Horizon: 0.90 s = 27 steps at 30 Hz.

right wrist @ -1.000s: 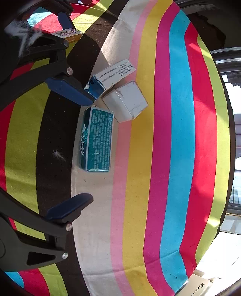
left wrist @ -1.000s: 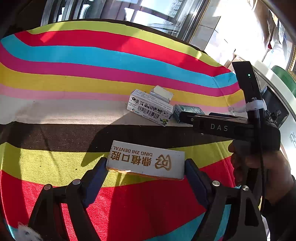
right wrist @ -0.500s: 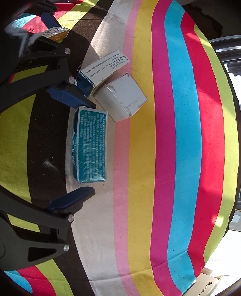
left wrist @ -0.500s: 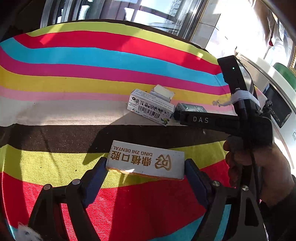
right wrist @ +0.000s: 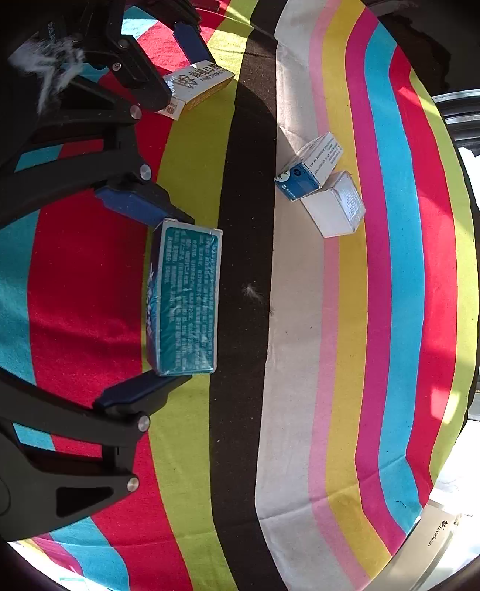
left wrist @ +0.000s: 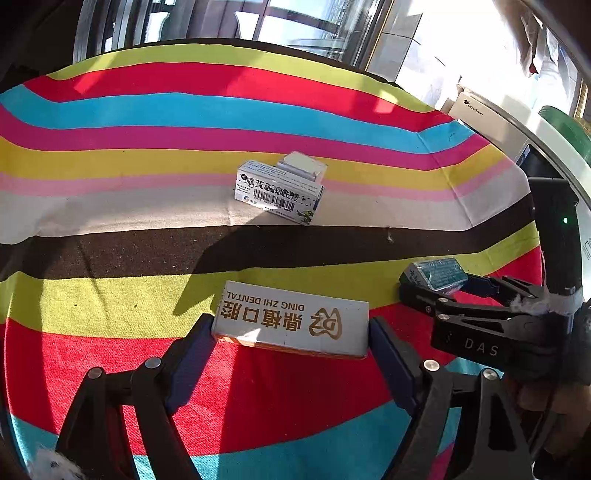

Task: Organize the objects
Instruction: 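Carry the dental box and teal box over the storage box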

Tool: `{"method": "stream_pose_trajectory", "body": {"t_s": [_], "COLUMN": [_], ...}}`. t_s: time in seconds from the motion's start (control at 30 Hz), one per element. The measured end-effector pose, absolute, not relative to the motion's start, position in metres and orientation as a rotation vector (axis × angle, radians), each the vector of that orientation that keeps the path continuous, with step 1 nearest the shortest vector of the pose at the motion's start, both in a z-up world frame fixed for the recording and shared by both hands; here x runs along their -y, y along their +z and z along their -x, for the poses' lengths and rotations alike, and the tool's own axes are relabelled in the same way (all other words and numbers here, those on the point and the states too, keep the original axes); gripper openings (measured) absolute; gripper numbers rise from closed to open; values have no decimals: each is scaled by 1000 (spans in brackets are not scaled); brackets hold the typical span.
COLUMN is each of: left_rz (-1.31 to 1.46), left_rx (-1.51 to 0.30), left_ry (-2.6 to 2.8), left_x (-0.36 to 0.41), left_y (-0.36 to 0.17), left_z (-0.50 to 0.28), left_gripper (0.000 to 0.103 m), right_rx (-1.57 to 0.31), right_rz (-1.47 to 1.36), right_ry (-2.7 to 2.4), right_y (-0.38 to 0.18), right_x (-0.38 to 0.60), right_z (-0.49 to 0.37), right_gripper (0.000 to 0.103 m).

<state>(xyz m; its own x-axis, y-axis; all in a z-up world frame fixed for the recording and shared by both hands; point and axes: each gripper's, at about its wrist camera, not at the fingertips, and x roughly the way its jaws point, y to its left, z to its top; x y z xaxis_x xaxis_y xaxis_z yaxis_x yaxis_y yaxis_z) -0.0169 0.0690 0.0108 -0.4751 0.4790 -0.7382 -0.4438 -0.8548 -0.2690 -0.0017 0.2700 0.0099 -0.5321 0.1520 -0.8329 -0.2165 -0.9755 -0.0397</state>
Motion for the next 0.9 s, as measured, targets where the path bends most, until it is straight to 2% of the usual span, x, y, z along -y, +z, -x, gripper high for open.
{"method": "stream_pose_trajectory", "body": {"t_s": [0.4, 0.67, 0.9], "left_rz": [1075, 974, 910], "left_rx": [27, -144, -265], "left_ry": [2103, 1884, 1760], "left_x": [-132, -198, -223], "left_y": [43, 43, 35], "left_z": [-93, -184, -239], "left_gripper": [83, 83, 83], "right_rx": [-209, -322, -385], "right_rz": [1396, 1351, 1345], "right_ry": [2414, 2213, 2073], "right_y": [27, 39, 30], "right_x": [-303, -337, -359], "right_z": [-161, -261, -323], "right_gripper": [76, 76, 76]}}
